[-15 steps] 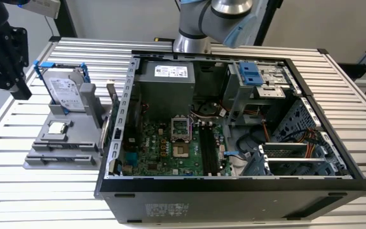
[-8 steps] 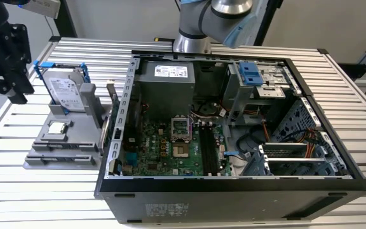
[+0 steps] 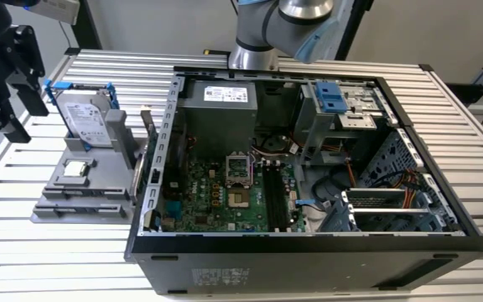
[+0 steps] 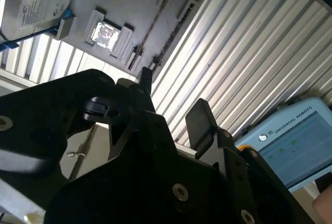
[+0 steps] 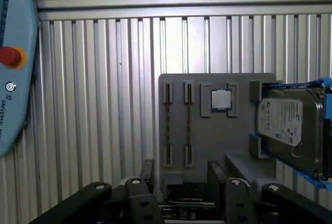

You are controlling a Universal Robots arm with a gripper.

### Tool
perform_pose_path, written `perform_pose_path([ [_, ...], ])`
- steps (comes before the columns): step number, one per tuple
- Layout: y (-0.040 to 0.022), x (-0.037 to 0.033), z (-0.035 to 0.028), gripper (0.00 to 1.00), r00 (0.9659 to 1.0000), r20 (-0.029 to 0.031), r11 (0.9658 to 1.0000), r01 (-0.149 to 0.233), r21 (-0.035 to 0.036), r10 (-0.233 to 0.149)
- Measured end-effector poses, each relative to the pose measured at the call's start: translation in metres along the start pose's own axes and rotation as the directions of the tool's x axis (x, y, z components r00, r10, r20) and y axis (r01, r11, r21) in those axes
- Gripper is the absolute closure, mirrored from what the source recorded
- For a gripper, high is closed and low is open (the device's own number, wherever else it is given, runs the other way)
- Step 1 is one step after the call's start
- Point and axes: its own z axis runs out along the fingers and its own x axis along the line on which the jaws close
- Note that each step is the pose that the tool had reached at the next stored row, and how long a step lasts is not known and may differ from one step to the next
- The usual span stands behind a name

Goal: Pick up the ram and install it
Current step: 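Pick up the ram and move it above insertion slot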

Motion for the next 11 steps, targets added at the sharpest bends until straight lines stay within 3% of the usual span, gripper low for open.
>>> perform_pose_path([
  [11,-0.0009,-0.0001,0.0153,0.0,0.9996,-0.0007,0.9996,0.027,0.0001,-0.027],
])
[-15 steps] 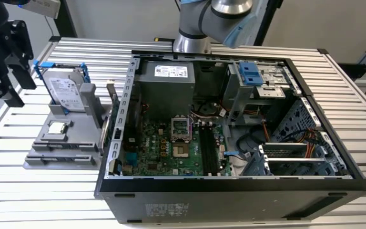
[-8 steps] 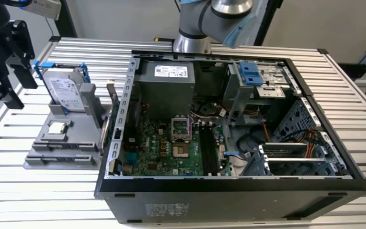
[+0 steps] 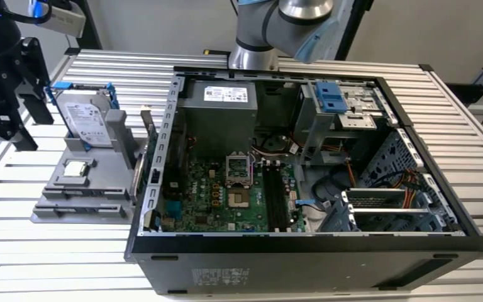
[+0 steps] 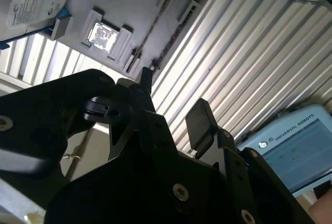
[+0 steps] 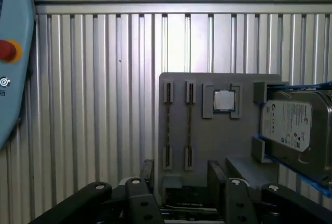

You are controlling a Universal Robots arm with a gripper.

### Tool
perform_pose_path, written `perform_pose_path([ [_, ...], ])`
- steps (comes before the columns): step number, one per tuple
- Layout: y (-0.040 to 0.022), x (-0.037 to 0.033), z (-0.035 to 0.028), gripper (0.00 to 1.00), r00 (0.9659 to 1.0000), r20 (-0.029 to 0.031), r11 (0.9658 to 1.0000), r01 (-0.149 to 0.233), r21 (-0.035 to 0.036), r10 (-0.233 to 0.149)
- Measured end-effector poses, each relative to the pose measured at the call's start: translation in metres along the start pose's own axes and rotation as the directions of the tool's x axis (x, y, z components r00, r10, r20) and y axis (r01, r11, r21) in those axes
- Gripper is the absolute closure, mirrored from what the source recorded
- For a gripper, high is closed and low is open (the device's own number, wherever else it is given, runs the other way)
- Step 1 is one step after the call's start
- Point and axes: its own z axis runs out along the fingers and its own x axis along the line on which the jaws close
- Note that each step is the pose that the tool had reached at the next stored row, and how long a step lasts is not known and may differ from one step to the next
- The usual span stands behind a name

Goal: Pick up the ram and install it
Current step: 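Pick up the ram and move it above insertion slot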

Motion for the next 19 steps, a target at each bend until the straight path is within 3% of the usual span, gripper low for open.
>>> perform_pose_path([
  [19,-0.0004,-0.003,0.0239,0.0,1.0,-0.0002,1.0,0.0,0.0,0.0],
])
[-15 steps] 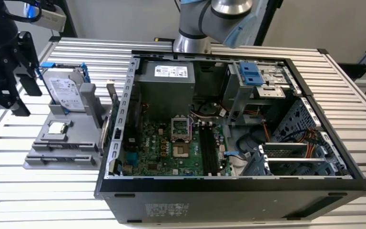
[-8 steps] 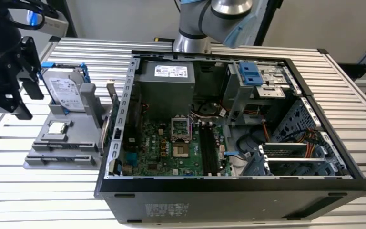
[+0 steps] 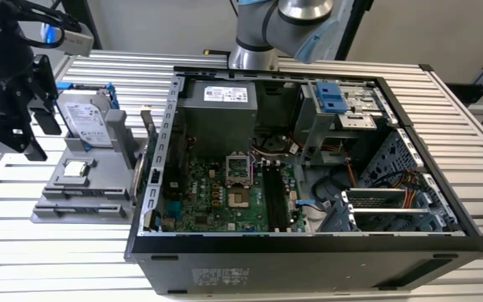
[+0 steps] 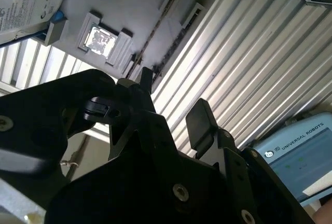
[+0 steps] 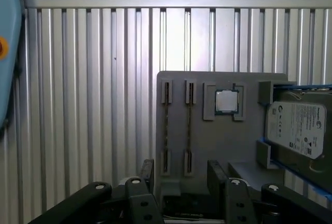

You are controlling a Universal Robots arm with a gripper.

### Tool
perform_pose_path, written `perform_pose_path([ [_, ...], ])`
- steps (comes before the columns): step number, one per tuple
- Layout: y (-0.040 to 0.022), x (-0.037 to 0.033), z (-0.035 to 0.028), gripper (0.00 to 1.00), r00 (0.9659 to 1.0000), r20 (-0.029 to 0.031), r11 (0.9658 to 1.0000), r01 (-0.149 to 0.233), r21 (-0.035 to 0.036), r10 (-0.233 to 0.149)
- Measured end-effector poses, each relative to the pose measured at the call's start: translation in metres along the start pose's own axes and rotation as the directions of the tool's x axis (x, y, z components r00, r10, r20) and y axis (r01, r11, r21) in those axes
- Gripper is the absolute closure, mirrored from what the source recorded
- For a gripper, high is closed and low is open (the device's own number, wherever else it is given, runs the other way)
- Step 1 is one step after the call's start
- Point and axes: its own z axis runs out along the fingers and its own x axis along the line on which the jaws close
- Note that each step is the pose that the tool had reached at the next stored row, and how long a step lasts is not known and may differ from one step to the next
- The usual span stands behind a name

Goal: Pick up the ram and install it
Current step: 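Pick up the ram and move it above insertion slot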

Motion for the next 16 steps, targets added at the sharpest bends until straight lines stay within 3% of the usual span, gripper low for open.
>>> perform_pose_path([
  [16,-0.0003,-0.0003,0.0185,0.0,1.0,-0.0003,1.0,0.008,0.0,-0.008],
])
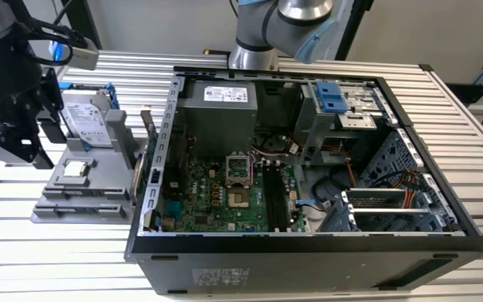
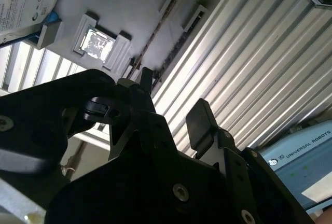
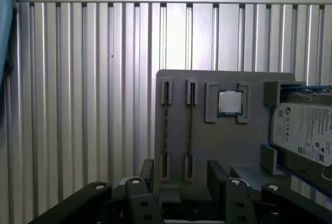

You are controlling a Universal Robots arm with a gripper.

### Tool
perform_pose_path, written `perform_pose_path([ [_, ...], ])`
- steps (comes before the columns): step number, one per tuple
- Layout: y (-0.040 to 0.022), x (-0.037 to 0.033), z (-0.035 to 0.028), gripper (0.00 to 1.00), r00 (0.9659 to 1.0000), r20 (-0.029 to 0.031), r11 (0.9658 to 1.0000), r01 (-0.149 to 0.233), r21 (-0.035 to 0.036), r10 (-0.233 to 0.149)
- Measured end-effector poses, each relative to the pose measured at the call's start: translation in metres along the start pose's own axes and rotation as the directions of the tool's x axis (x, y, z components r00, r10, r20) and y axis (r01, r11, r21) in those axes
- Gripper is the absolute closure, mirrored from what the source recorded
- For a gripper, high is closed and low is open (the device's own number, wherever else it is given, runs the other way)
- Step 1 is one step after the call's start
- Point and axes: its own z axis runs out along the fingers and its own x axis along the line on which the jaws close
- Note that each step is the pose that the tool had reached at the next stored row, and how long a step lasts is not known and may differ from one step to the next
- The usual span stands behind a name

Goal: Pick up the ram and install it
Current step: 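Pick up the ram and move it above insertion slot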

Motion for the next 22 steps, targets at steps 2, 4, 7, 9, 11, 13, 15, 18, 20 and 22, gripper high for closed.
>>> perform_pose_path([
  [2,-0.0001,0.0,0.0022,0.0,1.0,0.0,1.0,0.001,0.0,-0.001],
  [4,-0.0001,0.0,0.0043,0.0,1.0,0.0,1.0,0.002,0.0001,-0.002],
  [7,-0.0002,-0.0001,0.0075,0.0,1.0,0.0,1.0,0.003,0.0001,-0.003],
  [9,-0.0002,-0.0001,0.0095,0.0,1.0,0.0,1.0,0.003,0.0001,-0.003],
  [11,-0.0002,-0.0001,0.0116,0.0,1.0,0.0,1.0,0.003,0.0001,-0.003],
  [13,-0.0002,-0.0001,0.0137,0.0,1.0,0.0,1.0,0.003,0.0001,-0.003],
  [15,-0.0002,-0.0002,0.0157,0.0,1.0,-0.0001,1.0,0.003,0.0001,-0.003],
  [18,-0.0003,-0.0002,0.019,0.0,1.0,0.0,1.0,0.003,0.0001,-0.003],
  [20,-0.0004,-0.0002,0.0211,0.0,1.0,-0.0001,1.0,0.003,0.0,-0.003],
  [22,-0.0004,-0.0002,0.0234,0.0,1.0,-0.0001,1.0,0.003,0.0001,-0.003],
])
